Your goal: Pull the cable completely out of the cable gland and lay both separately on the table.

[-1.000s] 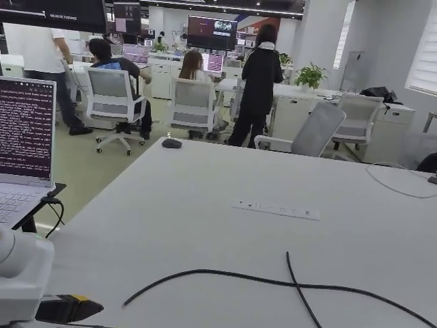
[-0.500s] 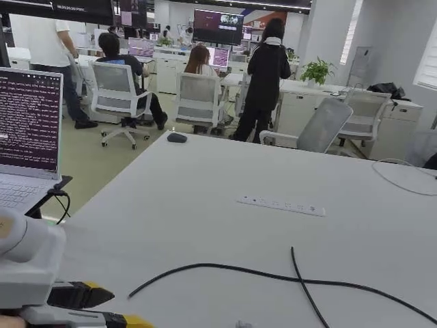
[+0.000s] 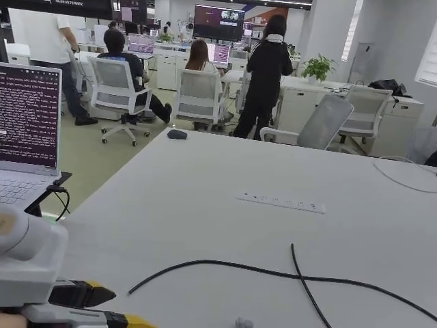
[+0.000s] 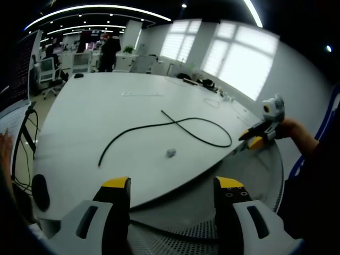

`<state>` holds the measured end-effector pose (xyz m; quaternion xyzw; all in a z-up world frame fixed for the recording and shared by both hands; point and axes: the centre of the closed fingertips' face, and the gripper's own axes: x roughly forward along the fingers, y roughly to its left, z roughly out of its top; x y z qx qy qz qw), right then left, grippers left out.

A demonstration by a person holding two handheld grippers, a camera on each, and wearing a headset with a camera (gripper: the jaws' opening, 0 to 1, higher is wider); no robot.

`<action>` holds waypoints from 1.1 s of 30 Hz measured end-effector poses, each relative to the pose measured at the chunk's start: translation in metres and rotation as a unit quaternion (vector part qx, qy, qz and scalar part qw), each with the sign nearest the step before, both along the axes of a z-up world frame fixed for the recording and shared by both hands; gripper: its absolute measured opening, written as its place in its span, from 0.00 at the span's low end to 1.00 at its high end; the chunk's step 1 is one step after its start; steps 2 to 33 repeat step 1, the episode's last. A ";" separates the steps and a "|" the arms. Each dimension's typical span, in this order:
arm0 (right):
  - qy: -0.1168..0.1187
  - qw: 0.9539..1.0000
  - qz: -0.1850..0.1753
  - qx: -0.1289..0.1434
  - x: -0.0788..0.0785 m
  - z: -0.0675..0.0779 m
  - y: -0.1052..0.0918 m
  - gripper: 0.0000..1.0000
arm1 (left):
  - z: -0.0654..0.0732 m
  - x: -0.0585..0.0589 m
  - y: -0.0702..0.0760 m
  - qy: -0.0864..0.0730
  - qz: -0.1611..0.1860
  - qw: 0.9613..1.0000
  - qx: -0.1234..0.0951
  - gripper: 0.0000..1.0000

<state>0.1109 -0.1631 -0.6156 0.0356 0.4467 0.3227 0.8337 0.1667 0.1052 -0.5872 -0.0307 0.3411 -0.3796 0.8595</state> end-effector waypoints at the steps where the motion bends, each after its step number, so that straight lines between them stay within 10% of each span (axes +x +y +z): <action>1: 0.001 1.000 0.000 0.000 0.000 -0.001 0.000 0.46 | -0.001 0.000 0.000 0.001 -0.001 1.000 0.002 0.64; 33: 0.001 1.000 0.000 0.000 0.000 -0.001 0.000 0.46 | -0.001 0.000 0.000 0.001 -0.001 1.000 0.002 0.64</action>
